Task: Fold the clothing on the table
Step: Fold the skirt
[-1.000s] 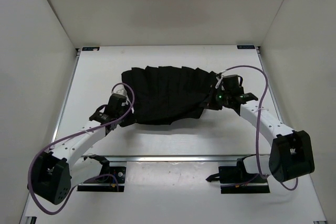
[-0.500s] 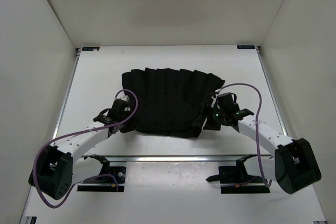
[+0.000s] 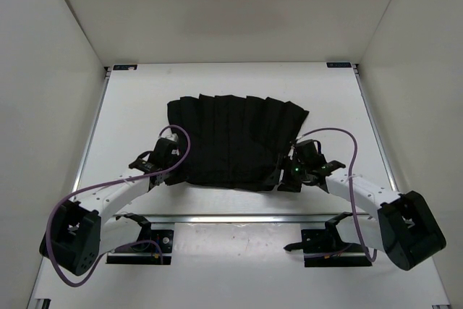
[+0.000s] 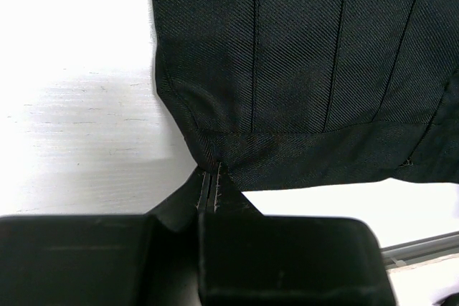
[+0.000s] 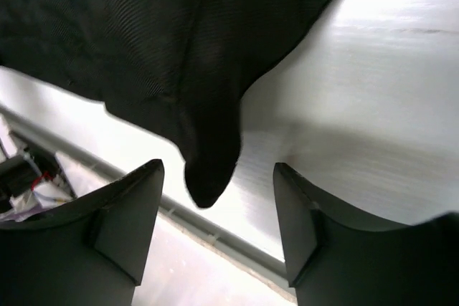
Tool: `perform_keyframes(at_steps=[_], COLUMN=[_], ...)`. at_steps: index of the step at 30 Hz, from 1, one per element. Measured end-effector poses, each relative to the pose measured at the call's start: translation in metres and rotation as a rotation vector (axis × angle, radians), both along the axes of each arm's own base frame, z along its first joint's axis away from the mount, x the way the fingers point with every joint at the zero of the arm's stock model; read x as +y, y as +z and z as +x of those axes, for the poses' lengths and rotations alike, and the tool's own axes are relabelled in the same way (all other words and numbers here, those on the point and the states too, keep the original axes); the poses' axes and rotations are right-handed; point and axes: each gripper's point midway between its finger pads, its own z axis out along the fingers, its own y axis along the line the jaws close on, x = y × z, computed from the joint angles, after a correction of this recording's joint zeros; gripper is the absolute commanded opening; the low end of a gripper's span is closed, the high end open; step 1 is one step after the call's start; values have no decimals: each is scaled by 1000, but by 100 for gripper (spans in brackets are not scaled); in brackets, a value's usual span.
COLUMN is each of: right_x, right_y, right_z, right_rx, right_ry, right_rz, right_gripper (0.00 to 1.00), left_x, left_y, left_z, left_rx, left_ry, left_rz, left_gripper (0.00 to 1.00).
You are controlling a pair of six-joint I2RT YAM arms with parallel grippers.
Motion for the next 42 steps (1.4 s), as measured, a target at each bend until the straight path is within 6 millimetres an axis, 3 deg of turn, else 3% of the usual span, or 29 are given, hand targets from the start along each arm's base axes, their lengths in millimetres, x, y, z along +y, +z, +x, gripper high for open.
perform_keyframes(at_steps=[2,5,6,8,13,16,20,23,26,32,34,35,37,39,41,42], right_x=[-1,-2,-1,-1,-8,-20,-38,-50,-51,-44,-47,-48,-49,-52,-59,-65], right_y=[-4,-6,-7,-7,-2,23,78,102,94,29,22,27,60,113,190,235], right_z=[3,7,9,13,32,65,114,134,134,116,124,138,191,256,316,338], right_rx=[3,0,-3,-5,-23,-88,-240,-339,-347,-153,-92,-81,-154,-310,-522,-639], right_ry=[-14,-25,-29,-35,-60,-91,-106,-91,-52,48,70,77,89,82,52,26], right_rz=[-13,-22,-24,-29,-48,-50,-23,-49,-79,-128,-146,-154,-174,-196,-222,-227], right_gripper=[49,26,11,0,0,0,0,0,0,0,0,0,0,0,0,0], left_x=[0,0,0,0,1,1,-20,-32,-35,-36,-39,-42,-51,-62,-68,-71], left_y=[0,0,0,0,-4,-5,28,56,55,10,4,7,28,67,131,174], left_z=[0,0,0,0,1,5,40,70,77,64,72,83,125,181,238,263], left_rx=[0,0,0,0,25,59,1,-98,-108,31,74,81,34,-94,-275,-392], left_ry=[0,0,0,-1,-5,-10,-64,-97,-105,-138,-160,-172,-186,-192,-186,-183], left_rz=[0,0,-1,-2,-21,-33,-103,-115,-111,-52,-26,-16,-13,-18,-24,-29], left_gripper=[0,0,0,0,0,0,0,0,0,0,0,0,0,0,0,0])
